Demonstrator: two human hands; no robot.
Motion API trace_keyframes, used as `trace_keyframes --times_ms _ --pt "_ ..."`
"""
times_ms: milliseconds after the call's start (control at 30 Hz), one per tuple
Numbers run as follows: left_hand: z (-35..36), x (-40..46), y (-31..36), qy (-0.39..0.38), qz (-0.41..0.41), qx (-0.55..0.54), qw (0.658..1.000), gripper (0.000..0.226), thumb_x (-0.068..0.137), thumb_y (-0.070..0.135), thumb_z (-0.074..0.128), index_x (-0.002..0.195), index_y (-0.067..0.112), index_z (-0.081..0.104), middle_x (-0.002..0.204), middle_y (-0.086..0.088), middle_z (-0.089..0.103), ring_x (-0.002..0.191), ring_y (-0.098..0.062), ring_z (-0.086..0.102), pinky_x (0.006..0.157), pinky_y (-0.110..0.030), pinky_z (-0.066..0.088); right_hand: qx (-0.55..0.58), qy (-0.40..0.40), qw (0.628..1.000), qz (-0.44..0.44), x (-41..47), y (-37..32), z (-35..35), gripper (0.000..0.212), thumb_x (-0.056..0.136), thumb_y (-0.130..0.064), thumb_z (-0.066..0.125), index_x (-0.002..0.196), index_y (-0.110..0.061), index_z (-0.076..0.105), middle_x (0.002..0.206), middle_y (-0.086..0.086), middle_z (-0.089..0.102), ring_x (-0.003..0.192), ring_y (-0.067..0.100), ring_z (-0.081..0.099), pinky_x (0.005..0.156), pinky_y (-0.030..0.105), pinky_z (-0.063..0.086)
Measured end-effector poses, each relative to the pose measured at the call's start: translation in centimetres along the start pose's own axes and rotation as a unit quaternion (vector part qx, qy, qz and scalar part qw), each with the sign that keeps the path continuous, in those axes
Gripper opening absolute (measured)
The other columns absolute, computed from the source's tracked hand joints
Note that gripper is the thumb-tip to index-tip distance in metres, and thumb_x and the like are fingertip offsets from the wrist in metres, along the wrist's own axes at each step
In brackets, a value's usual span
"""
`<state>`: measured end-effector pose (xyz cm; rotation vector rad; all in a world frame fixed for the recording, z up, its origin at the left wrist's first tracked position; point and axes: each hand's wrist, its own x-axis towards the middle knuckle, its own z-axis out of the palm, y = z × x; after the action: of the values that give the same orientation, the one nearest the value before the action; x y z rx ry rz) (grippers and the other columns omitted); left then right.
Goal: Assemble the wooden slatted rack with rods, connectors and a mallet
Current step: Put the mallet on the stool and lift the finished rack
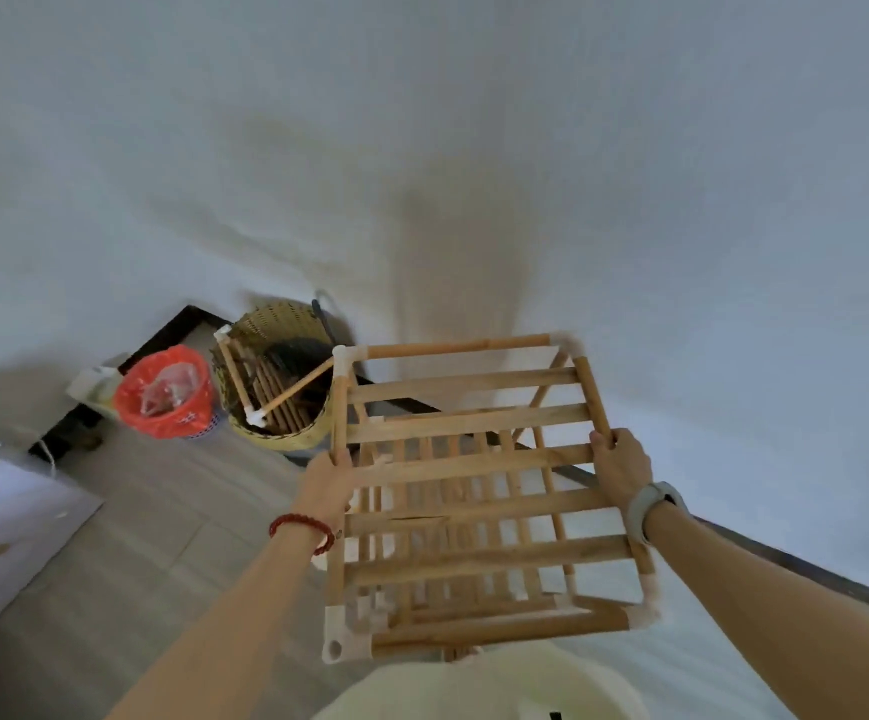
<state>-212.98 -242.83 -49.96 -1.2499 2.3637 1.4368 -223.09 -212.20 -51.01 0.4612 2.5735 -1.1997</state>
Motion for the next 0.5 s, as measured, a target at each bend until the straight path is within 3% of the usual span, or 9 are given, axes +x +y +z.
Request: trace_keyframes --times_ms 100,200,333,433,500 --pt "1.2 3.5 1.7 -0.052 0.02 0.036 0.998 0.029 0.102 0.029 0.033 0.109 0.008 0.051 0.078 -0.008 0.052 0.065 -0.021 0.049 0.068 -0.036 0.046 0.005 0.03 0.999 0.039 0.7 0.4 0.4 0.021 0.1 -0.024 0.039 0.101 -0.006 0.049 0.089 0.01 0.055 0.076 0.023 0.051 0.068 0.032 0.038" --pt "2.9 7.8 3.6 -0.103 0.025 0.07 0.992 0.033 0.102 0.031 0.033 0.113 0.006 0.05 0.081 -0.007 0.054 0.066 -0.02 0.053 0.062 -0.032 0.046 0.01 0.07 0.994 0.087 1.5 0.5 1.1 0.018 0.101 -0.023 0.039 0.102 -0.007 0.047 0.083 0.007 0.052 0.064 0.015 0.046 0.055 0.029 0.033" --pt "5.8 12.9 4.4 -0.183 0.03 0.12 0.975 0.031 0.102 0.03 0.034 0.114 0.006 0.049 0.081 -0.005 0.052 0.067 -0.018 0.052 0.059 -0.031 0.046 0.034 0.134 0.977 0.16 1.7 2.4 3.8 0.025 0.1 -0.021 0.04 0.114 -0.004 0.052 0.09 0.007 0.053 0.08 0.024 0.05 0.07 0.031 0.036" --pt "8.4 16.2 3.9 -0.224 0.027 0.13 0.965 0.03 0.102 0.03 0.035 0.116 0.008 0.05 0.089 -0.005 0.055 0.084 -0.023 0.058 0.081 -0.04 0.052 0.061 0.151 0.963 0.217 2.7 4.8 6.2 0.023 0.1 -0.02 0.039 0.114 -0.005 0.05 0.086 0.006 0.053 0.078 0.024 0.05 0.069 0.033 0.037" --pt "11.6 19.1 3.3 -0.236 0.027 0.132 0.962 0.028 0.102 0.03 0.036 0.114 0.01 0.051 0.089 -0.004 0.054 0.084 -0.022 0.056 0.082 -0.039 0.05 0.07 0.156 0.956 0.24 5.2 6.6 7.6 0.021 0.1 -0.02 0.038 0.112 -0.007 0.049 0.081 0.003 0.05 0.073 0.02 0.048 0.067 0.032 0.036"
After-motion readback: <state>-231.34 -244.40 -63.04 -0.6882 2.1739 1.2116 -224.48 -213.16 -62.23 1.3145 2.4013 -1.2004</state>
